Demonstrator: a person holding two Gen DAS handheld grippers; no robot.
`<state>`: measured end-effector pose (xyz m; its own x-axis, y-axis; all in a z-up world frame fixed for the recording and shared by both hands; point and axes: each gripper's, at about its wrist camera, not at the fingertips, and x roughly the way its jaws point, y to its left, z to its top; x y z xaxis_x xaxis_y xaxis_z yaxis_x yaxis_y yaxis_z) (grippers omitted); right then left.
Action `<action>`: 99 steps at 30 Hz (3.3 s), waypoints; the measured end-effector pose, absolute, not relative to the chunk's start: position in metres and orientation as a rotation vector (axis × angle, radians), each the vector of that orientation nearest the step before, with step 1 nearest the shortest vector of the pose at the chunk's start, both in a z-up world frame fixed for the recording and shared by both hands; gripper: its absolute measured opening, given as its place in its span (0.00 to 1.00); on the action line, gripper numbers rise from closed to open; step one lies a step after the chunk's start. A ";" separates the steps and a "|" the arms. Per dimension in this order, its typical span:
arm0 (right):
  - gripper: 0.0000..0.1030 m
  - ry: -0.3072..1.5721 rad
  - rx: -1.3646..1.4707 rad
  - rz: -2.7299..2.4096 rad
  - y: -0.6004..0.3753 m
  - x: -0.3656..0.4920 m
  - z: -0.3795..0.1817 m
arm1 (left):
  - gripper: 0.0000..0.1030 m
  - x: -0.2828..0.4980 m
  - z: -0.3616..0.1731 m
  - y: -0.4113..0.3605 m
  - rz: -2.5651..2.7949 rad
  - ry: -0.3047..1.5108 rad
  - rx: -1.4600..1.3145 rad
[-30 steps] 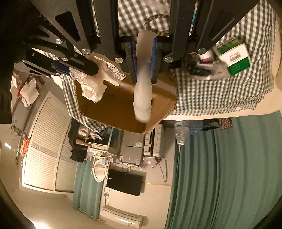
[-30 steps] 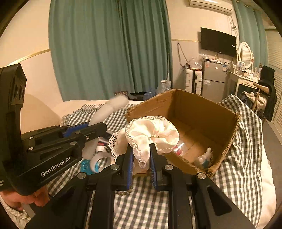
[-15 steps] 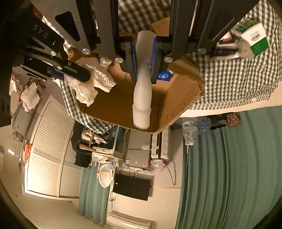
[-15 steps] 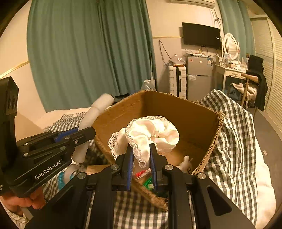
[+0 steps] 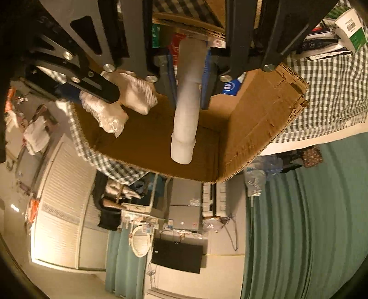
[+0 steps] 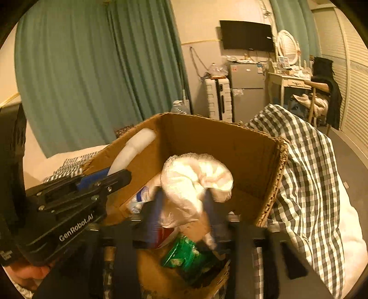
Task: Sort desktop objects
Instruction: 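Open right tool to drop scrunchie into box while left tool releases tube, then move both tools back from the box to the item pile, then grasp the wooden bead bracelet with right tool while left tool grasps white tape roll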
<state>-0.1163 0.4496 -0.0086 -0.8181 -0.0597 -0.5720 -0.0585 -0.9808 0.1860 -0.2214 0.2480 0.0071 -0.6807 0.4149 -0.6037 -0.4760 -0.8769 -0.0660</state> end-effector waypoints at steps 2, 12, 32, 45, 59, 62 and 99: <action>0.53 -0.347 0.943 -2.979 0.452 -0.117 -0.009 | 0.49 -0.222 0.005 0.247 2.522 0.139 -0.872; 0.53 -0.343 0.915 -3.002 0.440 -0.088 0.008 | 0.83 -0.195 0.032 0.190 2.609 0.047 -0.831; 0.53 -0.097 0.985 -2.782 0.311 -0.024 -0.016 | 1.00 -0.117 0.016 0.025 2.830 0.005 -0.929; 0.53 -0.008 1.240 -2.626 0.276 -0.048 -0.115 | 1.00 -0.108 -0.114 0.017 2.777 0.017 -1.203; 0.38 -0.028 1.443 -2.615 0.282 -0.089 -0.156 | 1.00 -0.154 -0.139 0.048 2.659 -0.010 -1.164; 0.34 -0.047 1.452 -2.616 0.285 -0.089 -0.157 | 1.00 -0.161 -0.141 0.051 2.654 -0.016 -1.169; 0.11 -0.162 1.249 -2.637 0.281 -0.032 -0.111 | 0.81 -0.090 -0.122 0.018 2.679 -0.169 -1.153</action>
<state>-0.0325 0.2812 -0.1113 -0.6153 -0.2428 -0.7500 0.1490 -0.9701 0.1918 -0.0901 0.0176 -0.1222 -0.6681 0.2454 -0.7024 -0.1552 -0.9692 -0.1911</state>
